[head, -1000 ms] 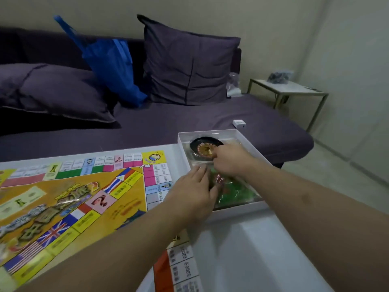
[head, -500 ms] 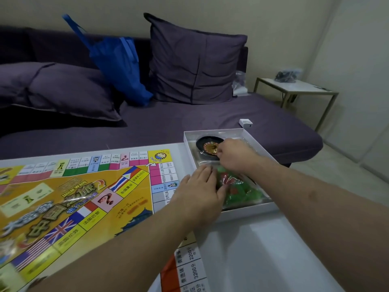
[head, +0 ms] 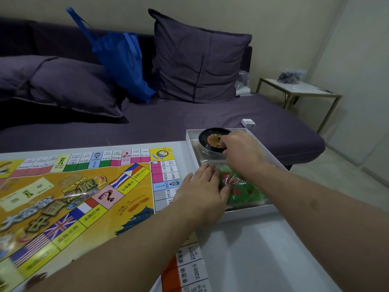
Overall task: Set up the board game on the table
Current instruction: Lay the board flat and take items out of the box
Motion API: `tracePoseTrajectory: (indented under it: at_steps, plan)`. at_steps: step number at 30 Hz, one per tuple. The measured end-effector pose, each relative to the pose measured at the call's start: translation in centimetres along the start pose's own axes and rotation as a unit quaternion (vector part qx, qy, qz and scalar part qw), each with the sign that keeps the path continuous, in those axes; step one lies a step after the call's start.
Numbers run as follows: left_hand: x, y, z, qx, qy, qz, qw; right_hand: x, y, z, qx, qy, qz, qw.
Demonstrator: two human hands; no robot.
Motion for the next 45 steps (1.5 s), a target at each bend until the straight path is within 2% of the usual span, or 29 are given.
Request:
tracePoseTrajectory:
  at_steps: [4, 7, 12, 14, 15, 19, 24, 33, 41, 45]
  plan:
    - [-0.8, -0.3, 1.6, -0.038, -0.005, -0.015, 0.999, -1.4, 0.3, 1.8, -0.013, -0.060, 0.040, 0.997]
    - [-2.8, -0.1, 3.8, -0.161, -0.028, 0.020, 0.986, -3.2, 1.0, 3.5, 0.011, -0.093, 0.081, 0.992]
    - [-7.3, 1.3, 6.3, -0.331, -0.055, 0.146, 0.931, -8.4, 3.9, 8.1, 0.041, -0.096, 0.125, 0.987]
    - [-9.0, 1.3, 7.1, -0.401, -0.052, 0.170, 0.899, -10.6, 4.8, 9.4, 0.049, -0.085, 0.131, 0.987]
    - [-9.7, 1.1, 7.4, -0.411, -0.054, 0.171, 0.894, -11.9, 5.1, 9.9, 0.053, -0.077, 0.135, 0.986]
    - [-13.4, -1.5, 7.6, -0.376, -0.053, 0.163, 0.911, -17.7, 6.3, 12.3, 0.070, -0.060, 0.136, 0.986]
    - [-16.5, -5.2, 5.0, -0.342, -0.016, 0.155, 0.927, -24.0, 4.9, 12.7, 0.064, -0.006, 0.126, 0.990]
    - [-14.9, -10.3, 0.4, -0.306, 0.086, 0.137, 0.938, -28.6, -1.0, 9.8, 0.038, 0.039, 0.101, 0.993]
    - [-13.8, -11.5, -0.7, -0.271, 0.069, 0.122, 0.952, -29.7, -3.2, 8.2, 0.059, 0.052, 0.089, 0.993]
    - [-13.7, -10.8, -0.6, -0.285, 0.050, 0.137, 0.947, -29.0, -3.2, 9.3, 0.103, 0.085, 0.035, 0.990]
Point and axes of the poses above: each hand's wrist, its own x-axis towards the middle knuckle, its own z-axis out of the back of the hand, y = z × x, the point moved 5 cm from there along x, towards the middle knuckle, and after that the axes turned 6 degrees about z, right-handed, at the moved point
